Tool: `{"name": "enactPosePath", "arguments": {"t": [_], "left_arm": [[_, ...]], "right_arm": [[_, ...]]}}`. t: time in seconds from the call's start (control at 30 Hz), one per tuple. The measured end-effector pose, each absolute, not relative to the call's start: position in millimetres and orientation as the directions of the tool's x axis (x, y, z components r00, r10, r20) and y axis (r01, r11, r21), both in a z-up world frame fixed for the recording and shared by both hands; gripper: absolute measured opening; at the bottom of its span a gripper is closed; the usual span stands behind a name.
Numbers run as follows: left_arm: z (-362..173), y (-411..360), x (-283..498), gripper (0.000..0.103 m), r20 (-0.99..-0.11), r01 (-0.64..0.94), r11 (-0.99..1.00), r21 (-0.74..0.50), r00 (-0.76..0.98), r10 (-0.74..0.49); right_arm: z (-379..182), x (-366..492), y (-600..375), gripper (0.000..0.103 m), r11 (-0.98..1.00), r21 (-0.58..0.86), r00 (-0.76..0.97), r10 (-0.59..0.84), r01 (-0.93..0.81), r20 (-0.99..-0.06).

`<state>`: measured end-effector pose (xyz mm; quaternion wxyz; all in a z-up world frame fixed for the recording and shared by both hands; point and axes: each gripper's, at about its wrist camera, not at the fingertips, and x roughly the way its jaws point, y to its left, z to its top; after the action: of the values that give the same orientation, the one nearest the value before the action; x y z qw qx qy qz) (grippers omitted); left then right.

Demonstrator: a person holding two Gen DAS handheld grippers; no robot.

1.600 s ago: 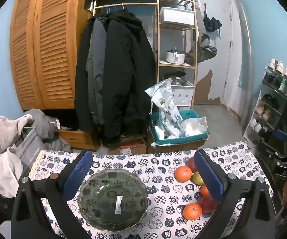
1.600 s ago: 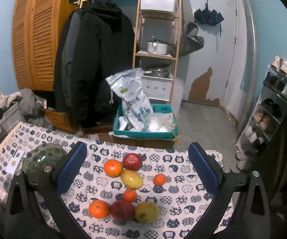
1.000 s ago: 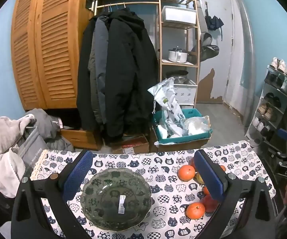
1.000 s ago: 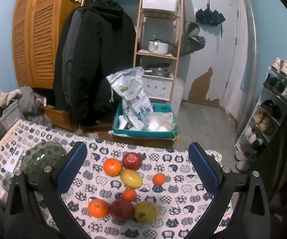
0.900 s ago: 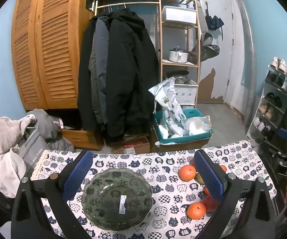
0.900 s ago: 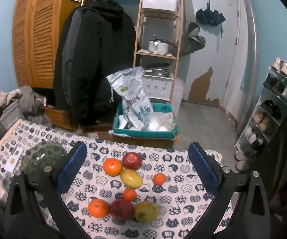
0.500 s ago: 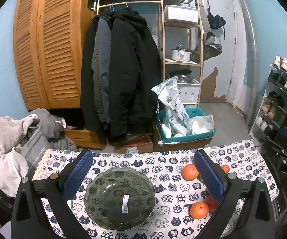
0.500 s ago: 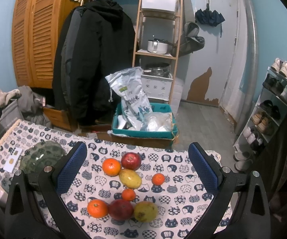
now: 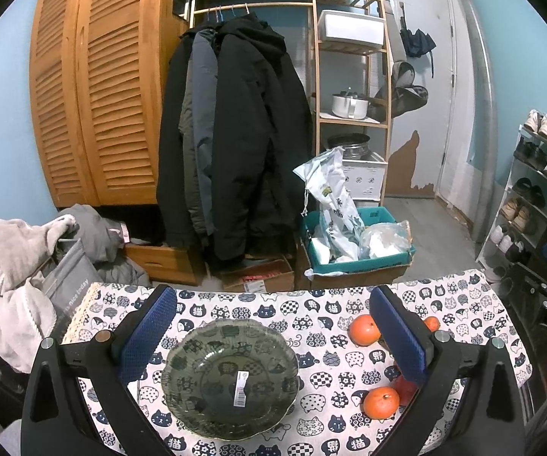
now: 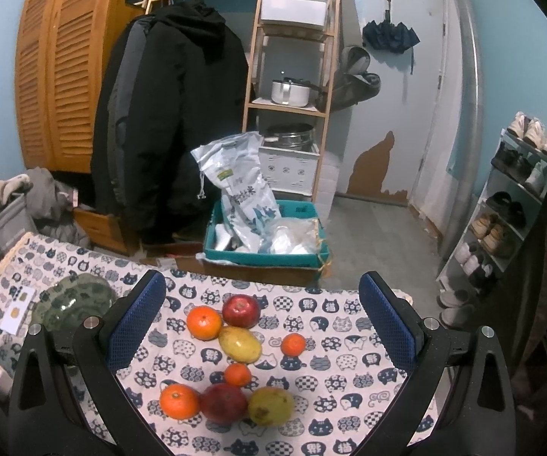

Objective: Organize fruits

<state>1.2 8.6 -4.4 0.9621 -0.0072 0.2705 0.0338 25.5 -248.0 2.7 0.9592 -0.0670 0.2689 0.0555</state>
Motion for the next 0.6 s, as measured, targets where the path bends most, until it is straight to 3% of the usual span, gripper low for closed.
{"name": "enactPosePath", "arguments": {"t": [0.6], "left_arm": [[-4.9, 8.7, 0.3, 0.102, -0.522, -0.069, 0.998, 0.003, 0.851, 0.060]], "right_arm": [[3.4, 26.3, -249.6, 0.100, 0.985, -0.103, 0.848, 0.064, -0.139, -0.526]]}}
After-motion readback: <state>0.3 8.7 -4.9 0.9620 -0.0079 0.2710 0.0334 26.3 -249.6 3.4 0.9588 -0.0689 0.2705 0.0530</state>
